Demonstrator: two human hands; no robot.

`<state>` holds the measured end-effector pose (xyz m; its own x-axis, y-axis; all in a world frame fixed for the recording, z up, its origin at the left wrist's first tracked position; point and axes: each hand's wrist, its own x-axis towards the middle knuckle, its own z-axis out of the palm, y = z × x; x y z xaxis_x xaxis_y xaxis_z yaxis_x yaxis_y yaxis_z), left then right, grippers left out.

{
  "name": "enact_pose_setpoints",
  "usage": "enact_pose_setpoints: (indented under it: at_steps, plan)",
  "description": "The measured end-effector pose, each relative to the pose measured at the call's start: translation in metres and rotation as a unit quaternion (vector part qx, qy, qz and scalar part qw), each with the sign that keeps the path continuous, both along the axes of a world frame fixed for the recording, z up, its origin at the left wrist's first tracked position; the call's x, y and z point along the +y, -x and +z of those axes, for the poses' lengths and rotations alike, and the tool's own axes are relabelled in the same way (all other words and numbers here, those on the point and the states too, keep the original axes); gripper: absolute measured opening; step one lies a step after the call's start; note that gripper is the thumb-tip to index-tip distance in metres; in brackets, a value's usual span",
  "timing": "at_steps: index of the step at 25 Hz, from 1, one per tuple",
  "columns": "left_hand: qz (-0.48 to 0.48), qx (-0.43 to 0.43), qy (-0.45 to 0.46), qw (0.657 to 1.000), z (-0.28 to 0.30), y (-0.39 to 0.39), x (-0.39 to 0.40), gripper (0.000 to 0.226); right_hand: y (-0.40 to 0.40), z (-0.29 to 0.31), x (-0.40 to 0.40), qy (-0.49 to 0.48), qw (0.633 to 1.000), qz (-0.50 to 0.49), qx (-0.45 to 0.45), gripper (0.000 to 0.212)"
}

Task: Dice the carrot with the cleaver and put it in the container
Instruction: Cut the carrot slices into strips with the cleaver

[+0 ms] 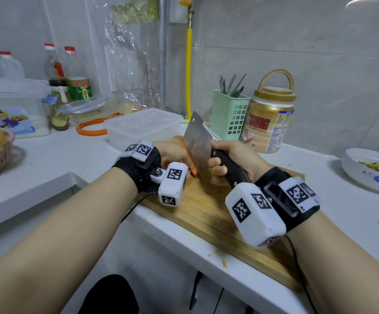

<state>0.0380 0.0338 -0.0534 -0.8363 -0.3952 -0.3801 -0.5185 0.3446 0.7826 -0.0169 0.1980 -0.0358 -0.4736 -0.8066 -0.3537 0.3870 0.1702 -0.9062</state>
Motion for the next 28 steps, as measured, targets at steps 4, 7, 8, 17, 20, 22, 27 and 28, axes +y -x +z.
enact_pose_setpoints:
  at_steps: [4, 7, 8, 17, 20, 22, 27, 28]
  plan:
    - [0.005, -0.001, 0.011, 1.0, -0.0018, -0.001, -0.0006, 0.043, -0.0013, -0.0007, -0.0008, 0.01, 1.0, -0.003, 0.017, 0.03]
    - [0.001, 0.009, 0.013, 1.0, -0.0021, -0.0025, 0.0009, 0.046, -0.0018, -0.0015, -0.0008, 0.01, 1.0, 0.001, 0.02, 0.029]
    - [0.0, 0.014, 0.014, 1.0, -0.0021, -0.003, 0.0016, 0.047, -0.0021, -0.0018, -0.0007, 0.01, 1.0, 0.002, 0.022, 0.028]
    - [0.029, 0.005, -0.02, 0.999, -0.0047, -0.0044, 0.0014, 0.037, -0.0069, 0.0021, -0.0013, 0.023, 0.998, -0.014, 0.065, 0.028]
    - [0.039, 0.008, 0.0, 0.999, -0.0018, -0.0051, 0.0031, 0.029, -0.0063, -0.0007, -0.0017, 0.003, 0.997, -0.009, 0.075, 0.029]
    - [0.026, -0.001, 0.003, 1.0, 0.0005, -0.0071, 0.0044, 0.043, -0.0059, -0.0017, -0.0015, -0.001, 0.997, -0.007, 0.073, 0.028]
    - [0.018, -0.014, -0.016, 1.0, 0.0025, -0.0072, 0.0072, 0.047, -0.0057, -0.0046, -0.0027, -0.005, 0.998, -0.001, 0.069, 0.024]
    - [0.024, -0.013, -0.021, 0.999, 0.003, -0.0066, 0.0075, 0.038, -0.0054, -0.0053, -0.0029, -0.006, 0.997, 0.0, 0.071, 0.023]
